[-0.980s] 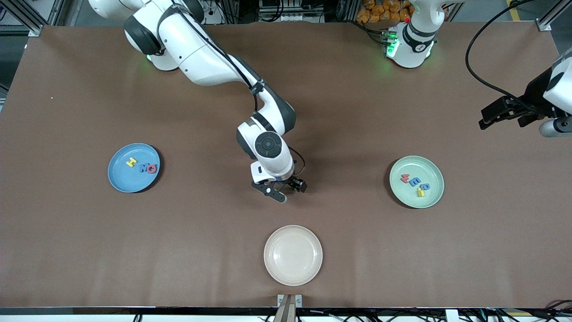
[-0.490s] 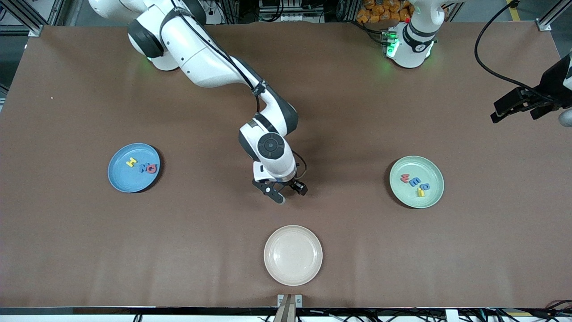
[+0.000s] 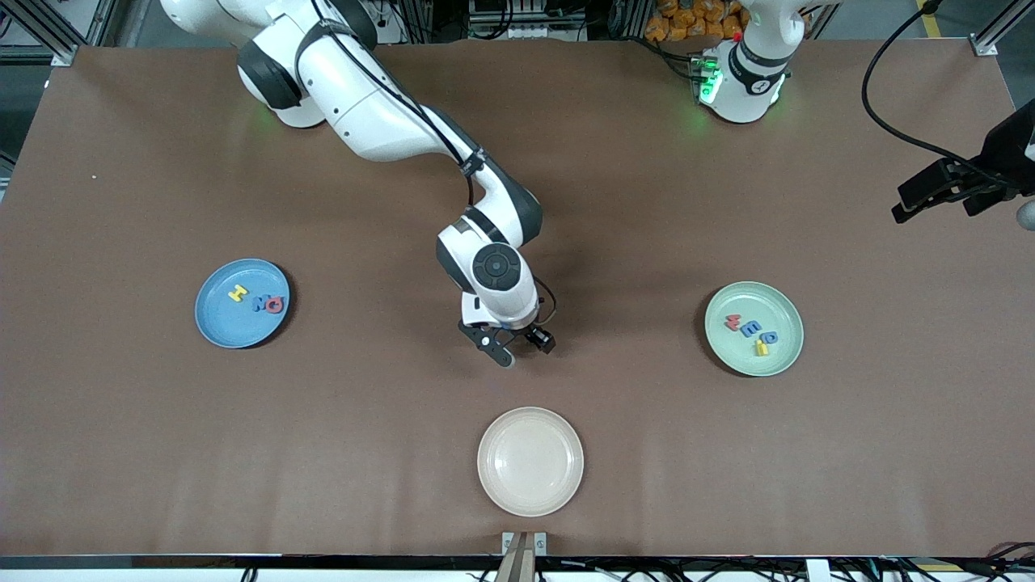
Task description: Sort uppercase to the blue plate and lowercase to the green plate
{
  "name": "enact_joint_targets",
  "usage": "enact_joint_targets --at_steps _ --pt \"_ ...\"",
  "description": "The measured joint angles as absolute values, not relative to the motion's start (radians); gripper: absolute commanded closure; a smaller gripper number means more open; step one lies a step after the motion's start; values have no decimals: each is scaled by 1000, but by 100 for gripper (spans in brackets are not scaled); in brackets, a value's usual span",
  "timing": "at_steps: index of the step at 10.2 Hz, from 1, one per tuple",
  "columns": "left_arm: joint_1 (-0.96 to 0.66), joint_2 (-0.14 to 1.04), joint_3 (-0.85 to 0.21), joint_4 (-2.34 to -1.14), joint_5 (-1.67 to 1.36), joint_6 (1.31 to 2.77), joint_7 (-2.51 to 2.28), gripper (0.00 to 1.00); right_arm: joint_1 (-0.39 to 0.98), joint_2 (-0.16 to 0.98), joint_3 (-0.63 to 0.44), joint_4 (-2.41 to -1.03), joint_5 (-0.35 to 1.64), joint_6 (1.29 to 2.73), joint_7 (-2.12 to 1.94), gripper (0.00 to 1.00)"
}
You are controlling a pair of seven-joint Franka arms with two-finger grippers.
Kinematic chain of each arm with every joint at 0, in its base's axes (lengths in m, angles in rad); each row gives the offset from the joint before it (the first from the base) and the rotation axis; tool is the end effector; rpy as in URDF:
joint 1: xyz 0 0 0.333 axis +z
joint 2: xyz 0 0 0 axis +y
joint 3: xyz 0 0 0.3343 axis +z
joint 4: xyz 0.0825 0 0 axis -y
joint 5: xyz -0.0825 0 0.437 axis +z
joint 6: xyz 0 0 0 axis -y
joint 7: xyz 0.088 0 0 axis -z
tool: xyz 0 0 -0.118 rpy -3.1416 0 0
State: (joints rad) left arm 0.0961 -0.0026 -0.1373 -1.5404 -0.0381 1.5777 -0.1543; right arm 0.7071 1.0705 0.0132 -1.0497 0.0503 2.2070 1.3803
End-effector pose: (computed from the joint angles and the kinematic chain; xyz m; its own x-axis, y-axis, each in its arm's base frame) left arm 0.6076 -0.0296 0.6501 0.9930 0.1130 0.0336 0.1115 -0.9928 0.0434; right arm 0.6374 0.5572 0.1533 0.7683 -0.6390 -0.0372 -0.6393 -0.7632 -0.0945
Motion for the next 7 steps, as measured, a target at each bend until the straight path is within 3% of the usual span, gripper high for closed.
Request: enact_joint_targets --at_steps 3,7 --pt "96 -3 -137 -1540 -38 1577 -154 0 717 1074 18 -1033 -3 2137 1120 8" --pt "96 -2 -138 -1542 -38 1576 -154 0 725 1072 39 -998 -8 2195 944 8"
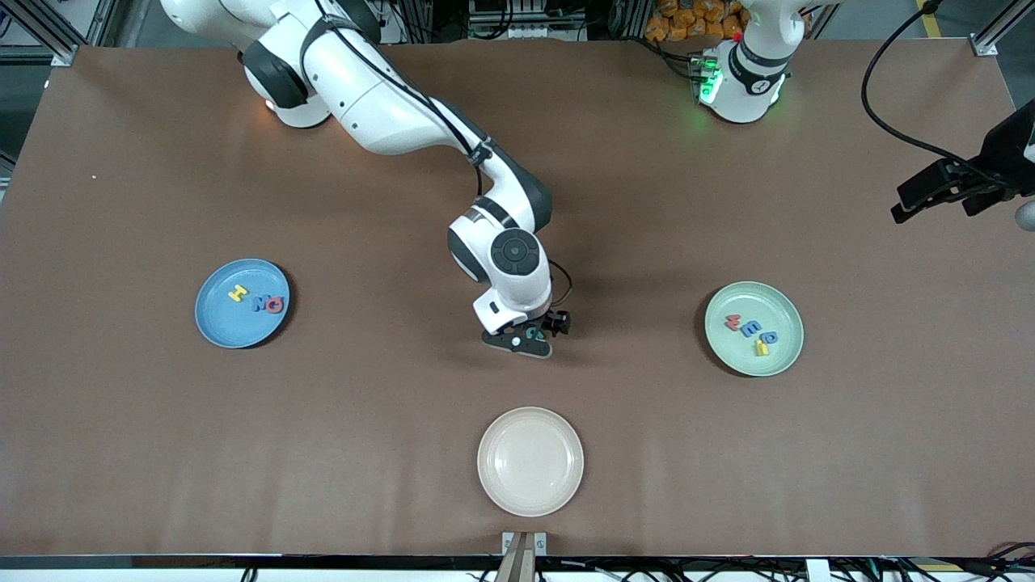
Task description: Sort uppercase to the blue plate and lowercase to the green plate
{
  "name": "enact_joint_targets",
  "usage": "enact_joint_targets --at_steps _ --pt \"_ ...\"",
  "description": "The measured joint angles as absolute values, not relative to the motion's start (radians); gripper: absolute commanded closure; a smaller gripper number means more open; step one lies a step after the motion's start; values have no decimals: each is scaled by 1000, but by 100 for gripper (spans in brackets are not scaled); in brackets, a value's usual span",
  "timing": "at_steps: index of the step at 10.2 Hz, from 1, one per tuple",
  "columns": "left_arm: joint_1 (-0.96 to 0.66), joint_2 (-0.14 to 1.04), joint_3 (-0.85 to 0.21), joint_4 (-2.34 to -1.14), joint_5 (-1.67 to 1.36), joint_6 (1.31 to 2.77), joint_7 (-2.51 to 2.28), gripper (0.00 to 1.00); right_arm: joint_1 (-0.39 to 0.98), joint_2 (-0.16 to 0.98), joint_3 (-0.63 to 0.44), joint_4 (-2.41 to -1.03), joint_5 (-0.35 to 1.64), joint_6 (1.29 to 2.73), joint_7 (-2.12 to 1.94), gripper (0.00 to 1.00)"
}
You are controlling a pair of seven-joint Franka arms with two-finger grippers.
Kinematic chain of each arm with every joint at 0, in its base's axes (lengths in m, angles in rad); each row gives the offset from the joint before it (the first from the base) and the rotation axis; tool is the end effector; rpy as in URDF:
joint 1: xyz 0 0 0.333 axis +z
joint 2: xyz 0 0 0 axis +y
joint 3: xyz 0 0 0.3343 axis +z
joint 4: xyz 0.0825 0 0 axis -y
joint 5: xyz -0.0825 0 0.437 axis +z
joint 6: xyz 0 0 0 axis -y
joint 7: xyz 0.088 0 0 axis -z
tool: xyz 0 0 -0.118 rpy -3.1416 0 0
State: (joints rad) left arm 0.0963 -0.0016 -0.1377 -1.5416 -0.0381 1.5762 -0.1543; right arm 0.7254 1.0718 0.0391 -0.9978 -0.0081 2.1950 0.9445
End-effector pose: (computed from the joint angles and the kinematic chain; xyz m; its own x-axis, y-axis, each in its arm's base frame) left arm 0.6077 -0.0297 0.6487 0.9932 0.1128 0.0299 0.1114 -0.9928 0.0430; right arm 0.6281 0.5850 0.1782 0.9785 -0.1996 0.0515 -0.1926 -0.9742 -0.1176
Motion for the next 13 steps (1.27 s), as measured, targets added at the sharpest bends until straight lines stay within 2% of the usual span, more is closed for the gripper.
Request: enact_joint_targets --at_steps 4,8,9,13 --pt "96 1 -139 -1543 -38 1576 -154 0 725 1069 45 -987 -30 2223 607 8" --pt "96 1 -140 -1543 -38 1576 -154 0 696 999 44 -992 -90 2226 452 6" --pt "96 1 -140 -1543 -38 1576 -154 0 694 983 44 -1010 -104 2256 415 3" --pt "96 1 -140 -1543 -38 1576 -154 0 687 889 44 -1293 -157 2609 379 3"
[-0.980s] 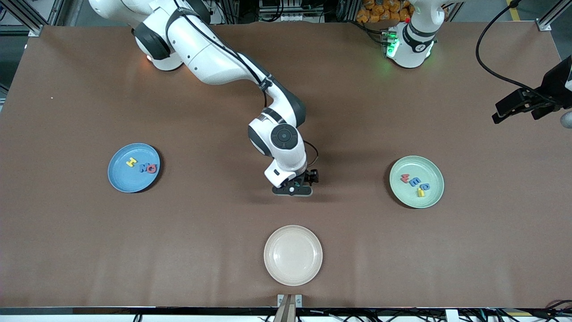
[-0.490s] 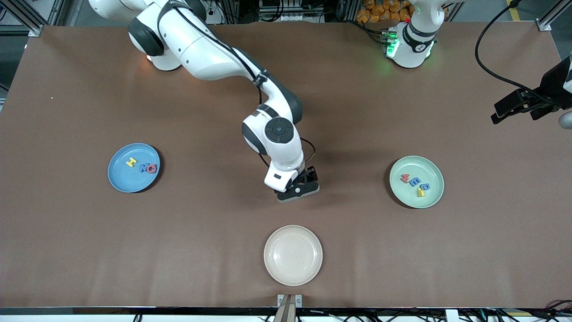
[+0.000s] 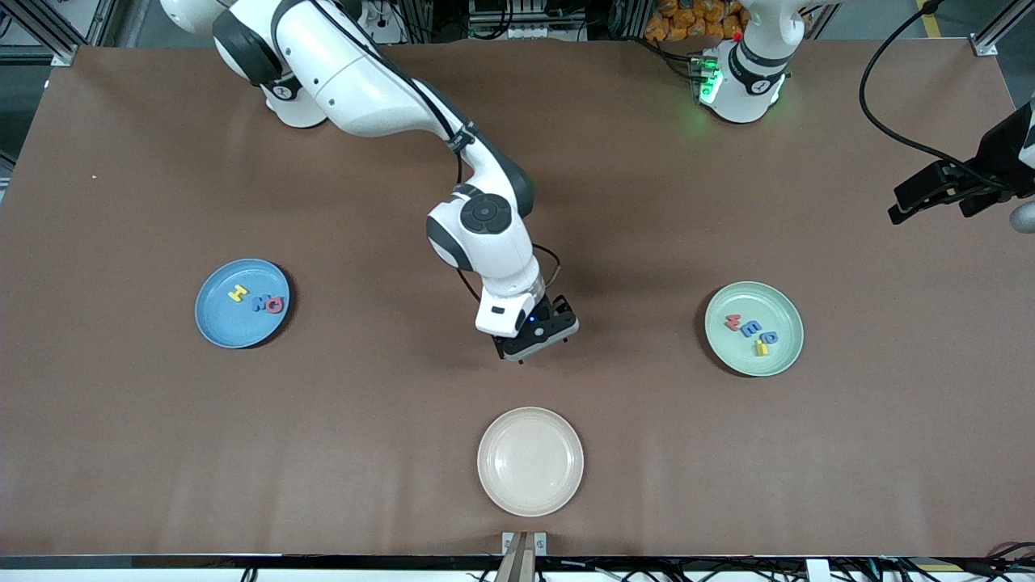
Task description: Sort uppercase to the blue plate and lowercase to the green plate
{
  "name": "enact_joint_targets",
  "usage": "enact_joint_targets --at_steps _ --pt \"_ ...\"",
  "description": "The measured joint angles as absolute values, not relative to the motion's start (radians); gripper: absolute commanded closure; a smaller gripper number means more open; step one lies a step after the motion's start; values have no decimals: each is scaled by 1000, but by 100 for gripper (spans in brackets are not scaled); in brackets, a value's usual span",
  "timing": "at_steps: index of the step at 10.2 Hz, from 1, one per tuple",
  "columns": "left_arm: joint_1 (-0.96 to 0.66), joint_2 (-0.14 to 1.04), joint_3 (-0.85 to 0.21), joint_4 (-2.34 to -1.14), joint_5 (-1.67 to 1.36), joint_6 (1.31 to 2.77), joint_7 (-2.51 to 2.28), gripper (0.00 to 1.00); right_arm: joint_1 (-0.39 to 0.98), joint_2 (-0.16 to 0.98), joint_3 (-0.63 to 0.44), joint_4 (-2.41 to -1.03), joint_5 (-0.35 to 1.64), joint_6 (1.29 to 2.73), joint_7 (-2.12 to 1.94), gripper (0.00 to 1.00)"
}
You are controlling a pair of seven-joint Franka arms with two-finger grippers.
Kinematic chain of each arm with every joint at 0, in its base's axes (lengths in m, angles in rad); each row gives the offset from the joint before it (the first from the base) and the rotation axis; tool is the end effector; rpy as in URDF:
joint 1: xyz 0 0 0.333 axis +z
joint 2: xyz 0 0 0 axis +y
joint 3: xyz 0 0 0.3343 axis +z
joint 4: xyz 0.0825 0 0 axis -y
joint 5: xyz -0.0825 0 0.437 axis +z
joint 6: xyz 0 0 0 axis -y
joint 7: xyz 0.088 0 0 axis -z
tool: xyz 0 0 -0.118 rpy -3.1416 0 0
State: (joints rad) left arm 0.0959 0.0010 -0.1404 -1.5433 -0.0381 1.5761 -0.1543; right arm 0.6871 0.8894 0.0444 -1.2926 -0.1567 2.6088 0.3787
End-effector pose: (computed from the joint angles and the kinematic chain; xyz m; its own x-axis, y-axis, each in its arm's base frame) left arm 0.6084 -0.0315 0.6462 0.9936 0.1097 0.0255 0.1085 -0.9932 0.0427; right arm 0.6345 0.5592 0.2257 0.8263 0.3801 0.4157 0.4437 -0.8939 -0.0645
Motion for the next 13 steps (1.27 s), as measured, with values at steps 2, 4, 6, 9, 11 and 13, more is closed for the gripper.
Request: enact_joint_targets --at_steps 2,4,6,9,11,13 --pt "96 1 -140 -1543 -38 1576 -154 0 687 845 49 -1368 -168 2636 340 3" --pt "96 1 -140 -1543 -38 1576 -154 0 687 816 65 -1435 -173 2704 322 3" --pt "96 1 -140 -1543 -38 1576 -154 0 690 816 76 -1527 -178 2849 322 3" --pt "96 1 -141 -1543 -38 1576 -154 0 698 816 88 -1566 -179 2907 322 5" --pt "96 1 -141 -1543 -38 1576 -154 0 701 826 88 -1576 -188 2938 322 5" --pt "96 1 -141 -1543 -38 1576 -154 0 699 848 77 -1584 -267 2949 322 5"
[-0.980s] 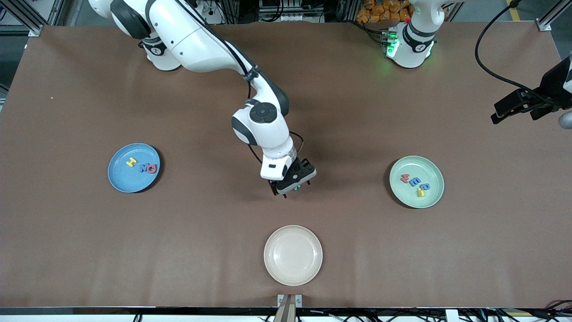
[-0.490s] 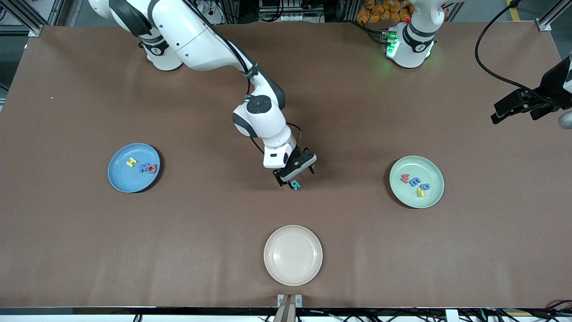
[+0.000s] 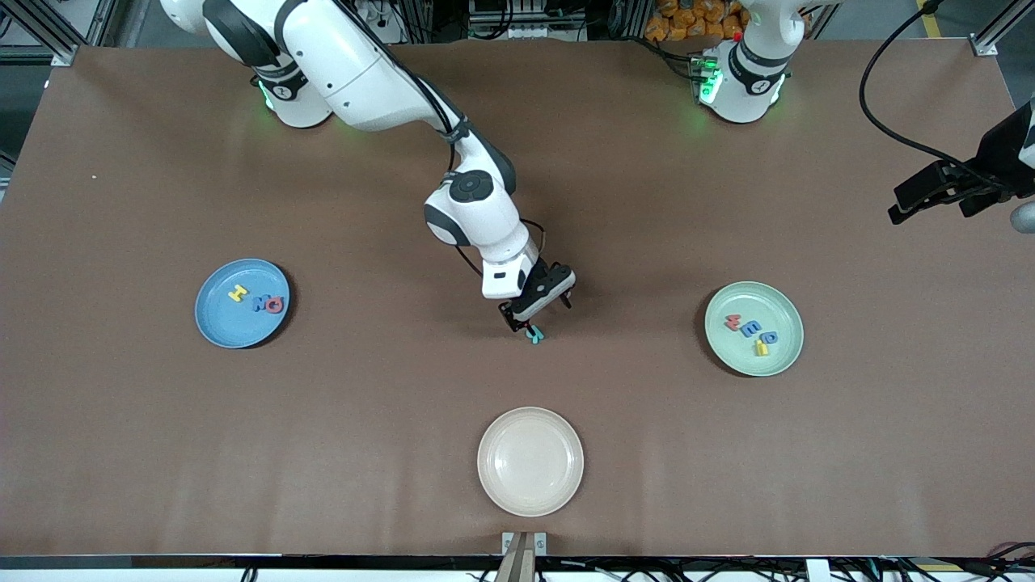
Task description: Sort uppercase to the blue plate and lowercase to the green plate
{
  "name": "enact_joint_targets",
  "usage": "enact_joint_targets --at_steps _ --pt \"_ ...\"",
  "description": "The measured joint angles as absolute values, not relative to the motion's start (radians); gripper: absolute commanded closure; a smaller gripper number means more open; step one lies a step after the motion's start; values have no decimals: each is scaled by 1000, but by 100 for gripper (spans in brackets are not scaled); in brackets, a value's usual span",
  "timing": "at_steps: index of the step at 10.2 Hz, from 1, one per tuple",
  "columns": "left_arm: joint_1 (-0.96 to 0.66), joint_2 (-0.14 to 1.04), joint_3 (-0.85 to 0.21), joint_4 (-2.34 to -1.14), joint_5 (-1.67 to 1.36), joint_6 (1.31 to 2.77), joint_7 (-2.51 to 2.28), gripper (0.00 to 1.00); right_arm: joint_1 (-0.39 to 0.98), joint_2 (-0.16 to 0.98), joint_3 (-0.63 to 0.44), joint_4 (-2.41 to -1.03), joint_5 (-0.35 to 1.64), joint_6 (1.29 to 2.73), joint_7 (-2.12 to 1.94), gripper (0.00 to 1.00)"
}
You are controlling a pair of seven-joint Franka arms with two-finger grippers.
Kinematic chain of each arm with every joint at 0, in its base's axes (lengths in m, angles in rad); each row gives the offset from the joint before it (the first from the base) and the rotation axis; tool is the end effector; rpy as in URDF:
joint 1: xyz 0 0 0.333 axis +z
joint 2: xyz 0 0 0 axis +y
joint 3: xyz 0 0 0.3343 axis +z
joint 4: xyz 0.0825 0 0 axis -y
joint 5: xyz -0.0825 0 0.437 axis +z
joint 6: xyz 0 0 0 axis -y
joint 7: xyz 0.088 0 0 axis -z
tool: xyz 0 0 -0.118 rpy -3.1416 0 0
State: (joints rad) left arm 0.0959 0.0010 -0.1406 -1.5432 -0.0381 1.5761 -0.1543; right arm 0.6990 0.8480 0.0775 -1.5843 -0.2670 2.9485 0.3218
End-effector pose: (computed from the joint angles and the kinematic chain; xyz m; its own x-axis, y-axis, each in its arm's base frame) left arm 0.6084 -0.0317 0.6463 0.9937 0.1095 0.0256 0.1083 -0.9932 0.0427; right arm 0.5563 0.5557 0.1562 0.6913 0.5235 0.4981 0.6230 -0.7810 -0.0439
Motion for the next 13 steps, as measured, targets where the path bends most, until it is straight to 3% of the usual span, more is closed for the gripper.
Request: enact_joint_targets --at_steps 3,6,8,10,12,13 --pt "96 1 -141 -1543 -41 1576 -154 0 698 881 44 -1585 -323 2999 322 6" --pt "96 1 -140 -1543 -47 1576 -154 0 699 900 35 -1585 -334 3040 322 21" --pt "96 1 -140 -1543 -47 1576 -154 0 700 903 32 -1585 -335 3040 321 23" --pt "96 1 -140 -1543 -47 1576 -154 0 700 912 27 -1583 -336 3042 321 32" --pt "96 1 -140 -1543 -47 1576 -154 0 700 915 26 -1582 -336 3052 321 51" --pt "96 1 -140 -1543 -47 1576 -154 0 700 916 26 -1581 -336 3058 321 55"
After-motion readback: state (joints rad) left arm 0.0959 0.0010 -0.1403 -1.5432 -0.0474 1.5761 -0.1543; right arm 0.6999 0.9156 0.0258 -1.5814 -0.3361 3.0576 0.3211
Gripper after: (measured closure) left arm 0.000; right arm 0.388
